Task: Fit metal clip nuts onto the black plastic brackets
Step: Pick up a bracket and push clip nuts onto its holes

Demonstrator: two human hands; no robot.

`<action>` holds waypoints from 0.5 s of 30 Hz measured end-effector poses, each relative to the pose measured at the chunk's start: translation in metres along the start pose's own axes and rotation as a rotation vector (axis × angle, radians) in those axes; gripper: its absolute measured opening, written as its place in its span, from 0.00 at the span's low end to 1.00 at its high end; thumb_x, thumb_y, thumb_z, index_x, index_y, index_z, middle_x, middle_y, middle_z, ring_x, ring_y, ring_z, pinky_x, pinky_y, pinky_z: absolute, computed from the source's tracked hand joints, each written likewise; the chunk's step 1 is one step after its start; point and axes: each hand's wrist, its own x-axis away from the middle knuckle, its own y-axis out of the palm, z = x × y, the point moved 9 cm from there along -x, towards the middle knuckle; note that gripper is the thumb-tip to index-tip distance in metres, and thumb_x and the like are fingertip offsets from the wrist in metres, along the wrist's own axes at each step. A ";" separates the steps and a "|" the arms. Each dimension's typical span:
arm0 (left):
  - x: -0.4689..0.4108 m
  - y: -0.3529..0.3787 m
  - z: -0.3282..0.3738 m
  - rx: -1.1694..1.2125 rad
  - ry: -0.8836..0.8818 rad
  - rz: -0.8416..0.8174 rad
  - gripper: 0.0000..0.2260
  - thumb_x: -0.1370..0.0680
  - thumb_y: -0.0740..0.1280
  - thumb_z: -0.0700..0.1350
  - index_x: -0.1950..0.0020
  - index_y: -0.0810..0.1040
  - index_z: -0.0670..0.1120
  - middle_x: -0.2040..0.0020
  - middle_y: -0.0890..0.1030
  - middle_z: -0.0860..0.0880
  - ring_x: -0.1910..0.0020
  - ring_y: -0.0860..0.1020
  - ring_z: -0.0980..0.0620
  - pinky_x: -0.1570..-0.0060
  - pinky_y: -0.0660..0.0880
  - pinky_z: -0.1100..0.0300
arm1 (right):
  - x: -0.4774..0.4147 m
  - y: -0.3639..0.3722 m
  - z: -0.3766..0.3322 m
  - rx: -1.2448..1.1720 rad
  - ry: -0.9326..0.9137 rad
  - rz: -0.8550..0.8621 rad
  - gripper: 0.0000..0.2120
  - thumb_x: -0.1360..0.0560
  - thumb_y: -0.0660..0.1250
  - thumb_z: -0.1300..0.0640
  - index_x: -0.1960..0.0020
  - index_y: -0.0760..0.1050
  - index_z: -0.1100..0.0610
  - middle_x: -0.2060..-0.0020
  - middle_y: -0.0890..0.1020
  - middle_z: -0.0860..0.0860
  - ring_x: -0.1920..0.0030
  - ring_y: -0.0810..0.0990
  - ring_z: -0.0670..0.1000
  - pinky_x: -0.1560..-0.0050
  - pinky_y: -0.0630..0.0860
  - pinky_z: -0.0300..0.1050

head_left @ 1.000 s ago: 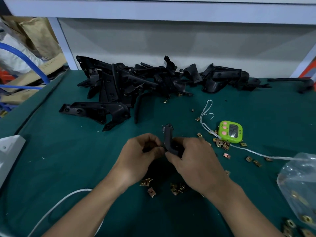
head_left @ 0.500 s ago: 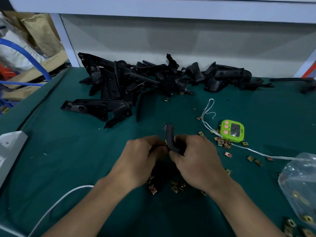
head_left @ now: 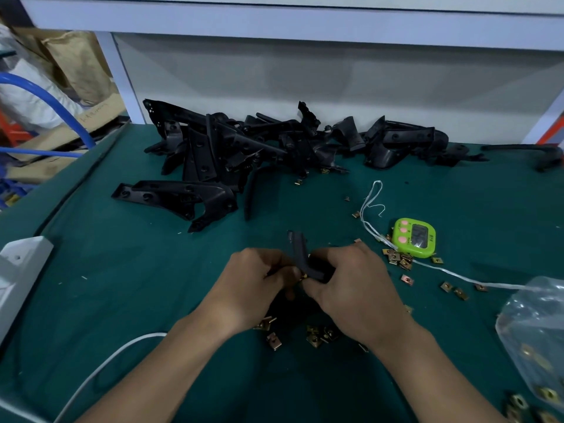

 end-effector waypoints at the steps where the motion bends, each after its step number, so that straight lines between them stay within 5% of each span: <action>1: 0.000 -0.001 0.001 -0.028 0.010 -0.005 0.17 0.20 0.69 0.44 0.64 0.82 0.63 0.68 0.84 0.55 0.73 0.76 0.60 0.72 0.70 0.67 | 0.000 -0.003 -0.004 0.027 -0.031 0.021 0.05 0.35 0.76 0.54 0.61 0.82 0.50 0.73 0.75 0.40 0.61 0.69 0.50 0.57 0.62 0.30; 5: -0.003 -0.010 0.002 -0.074 0.027 0.015 0.14 0.22 0.68 0.45 0.66 0.80 0.59 0.70 0.82 0.57 0.74 0.75 0.60 0.73 0.68 0.69 | 0.000 -0.012 -0.017 0.070 -0.136 0.106 0.04 0.35 0.75 0.53 0.63 0.80 0.50 0.74 0.75 0.40 0.61 0.65 0.49 0.60 0.56 0.34; 11: -0.010 -0.027 -0.019 0.039 -0.091 0.105 0.11 0.20 0.69 0.47 0.62 0.83 0.54 0.68 0.84 0.51 0.71 0.76 0.57 0.65 0.73 0.59 | -0.004 -0.010 -0.009 0.134 -0.113 0.029 0.05 0.32 0.74 0.53 0.63 0.78 0.48 0.74 0.79 0.43 0.61 0.68 0.51 0.59 0.57 0.37; 15: -0.008 -0.061 -0.031 0.171 -0.068 0.278 0.10 0.21 0.72 0.44 0.59 0.87 0.57 0.64 0.87 0.52 0.67 0.79 0.58 0.61 0.77 0.61 | -0.010 -0.012 0.021 0.196 0.028 -0.077 0.03 0.29 0.72 0.55 0.56 0.80 0.48 0.68 0.84 0.47 0.65 0.77 0.53 0.45 0.65 0.44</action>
